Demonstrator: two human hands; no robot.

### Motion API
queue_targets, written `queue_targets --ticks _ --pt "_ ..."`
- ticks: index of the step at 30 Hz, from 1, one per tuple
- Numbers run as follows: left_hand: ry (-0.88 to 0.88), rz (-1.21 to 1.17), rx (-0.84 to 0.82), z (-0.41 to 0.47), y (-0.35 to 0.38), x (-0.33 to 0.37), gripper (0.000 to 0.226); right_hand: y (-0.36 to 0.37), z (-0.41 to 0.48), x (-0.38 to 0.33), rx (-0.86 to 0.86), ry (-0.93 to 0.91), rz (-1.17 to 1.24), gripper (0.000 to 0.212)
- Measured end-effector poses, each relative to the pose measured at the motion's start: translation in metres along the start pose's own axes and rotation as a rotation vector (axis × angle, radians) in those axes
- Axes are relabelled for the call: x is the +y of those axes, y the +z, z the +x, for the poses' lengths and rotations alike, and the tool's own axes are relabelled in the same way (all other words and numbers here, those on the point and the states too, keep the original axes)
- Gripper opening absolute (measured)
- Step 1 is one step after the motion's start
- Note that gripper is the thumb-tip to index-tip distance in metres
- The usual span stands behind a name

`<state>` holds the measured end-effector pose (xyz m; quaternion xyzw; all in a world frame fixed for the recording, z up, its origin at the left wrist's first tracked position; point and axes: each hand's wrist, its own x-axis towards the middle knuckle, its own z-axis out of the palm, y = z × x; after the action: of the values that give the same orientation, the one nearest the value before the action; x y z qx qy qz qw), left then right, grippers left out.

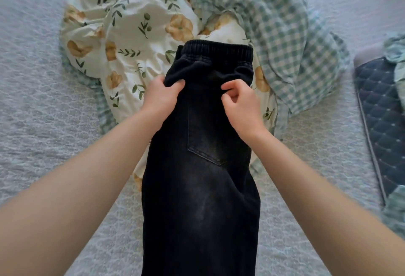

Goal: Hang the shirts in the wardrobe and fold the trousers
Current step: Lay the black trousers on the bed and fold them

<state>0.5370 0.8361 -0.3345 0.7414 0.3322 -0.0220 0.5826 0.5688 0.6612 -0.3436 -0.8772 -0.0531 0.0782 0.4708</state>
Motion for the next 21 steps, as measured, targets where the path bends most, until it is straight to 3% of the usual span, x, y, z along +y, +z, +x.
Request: queue_targets --ticks 3,5,8,12,14,16,21 --pt "-0.014 0.063 0.003 0.015 0.007 0.003 0.022 -0.019 0.002 0.024 0.179 0.039 -0.043 0.017" --pt "-0.028 0.069 0.011 0.018 0.009 -0.001 0.021 -0.025 0.007 0.037 0.193 0.123 -0.058 0.020" --pt "-0.059 0.064 0.038 0.020 0.015 -0.013 0.014 -0.028 0.009 0.057 0.078 0.301 -0.027 0.015" --pt "-0.119 0.001 0.063 0.020 0.020 -0.019 0.021 -0.017 -0.001 0.078 -0.067 0.422 0.006 0.042" --pt "-0.128 -0.016 0.056 0.020 0.020 -0.019 0.021 -0.012 -0.007 0.085 -0.115 0.427 0.047 0.052" --pt "-0.127 -0.024 0.043 0.018 0.019 -0.017 0.019 -0.012 -0.012 0.085 -0.103 0.385 0.039 0.047" --pt "-0.018 0.073 0.127 0.018 0.011 -0.008 0.019 -0.038 -0.002 0.083 0.166 0.239 0.012 0.033"
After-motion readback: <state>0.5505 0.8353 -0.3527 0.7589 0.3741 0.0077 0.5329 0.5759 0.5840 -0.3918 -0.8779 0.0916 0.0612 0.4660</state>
